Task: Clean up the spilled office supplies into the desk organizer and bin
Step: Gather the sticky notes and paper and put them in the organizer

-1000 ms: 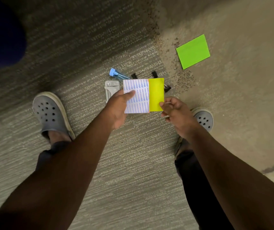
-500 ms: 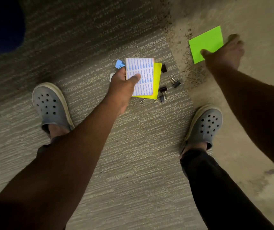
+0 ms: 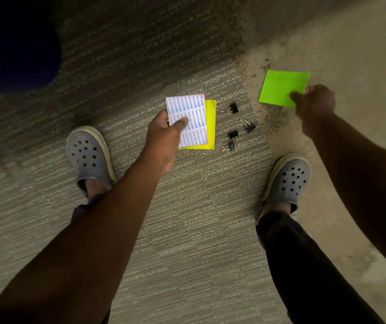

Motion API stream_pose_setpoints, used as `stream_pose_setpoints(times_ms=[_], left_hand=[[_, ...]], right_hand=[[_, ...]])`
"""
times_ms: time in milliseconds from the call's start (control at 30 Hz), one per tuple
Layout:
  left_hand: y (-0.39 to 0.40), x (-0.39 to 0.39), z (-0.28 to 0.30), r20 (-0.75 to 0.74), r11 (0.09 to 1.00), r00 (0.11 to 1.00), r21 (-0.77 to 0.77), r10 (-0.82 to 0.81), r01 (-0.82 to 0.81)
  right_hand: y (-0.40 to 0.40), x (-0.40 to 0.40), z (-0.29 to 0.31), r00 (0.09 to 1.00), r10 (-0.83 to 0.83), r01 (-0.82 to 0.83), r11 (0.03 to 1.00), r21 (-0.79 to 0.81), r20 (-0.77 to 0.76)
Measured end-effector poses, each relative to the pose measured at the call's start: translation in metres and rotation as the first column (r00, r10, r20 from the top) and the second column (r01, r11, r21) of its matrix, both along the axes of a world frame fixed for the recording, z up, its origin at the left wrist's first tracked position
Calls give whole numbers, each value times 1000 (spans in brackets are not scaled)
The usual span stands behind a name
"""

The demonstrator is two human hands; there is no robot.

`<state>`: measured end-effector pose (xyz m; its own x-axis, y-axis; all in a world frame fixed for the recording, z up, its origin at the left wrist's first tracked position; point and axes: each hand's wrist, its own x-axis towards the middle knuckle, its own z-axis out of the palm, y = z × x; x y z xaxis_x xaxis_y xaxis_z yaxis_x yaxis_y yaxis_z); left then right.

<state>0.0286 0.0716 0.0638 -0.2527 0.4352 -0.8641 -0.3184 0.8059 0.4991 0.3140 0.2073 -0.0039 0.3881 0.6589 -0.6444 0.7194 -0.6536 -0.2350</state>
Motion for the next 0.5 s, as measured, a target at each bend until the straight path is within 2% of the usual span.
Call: stream_pose_setpoints(times_ms=[100,200,367,500], left_hand=[[8,-6,37,23,1000,1000,16,16,-17],[18,-14,85,52,996,996,57,71,-74],[33,-36,186,93,978,984,128,154,-166],[37,-64,282,80,962,977,171,200,-211]], right_hand=[[-18,-23,49,947,-197,213,976,36,-254],[-29,-63,114,814,-332,394,919,32,-476],[-41,-122,251,673,-326,497,864,79,-663],[-44,-159,372,555,-309,536,843,48,-772]])
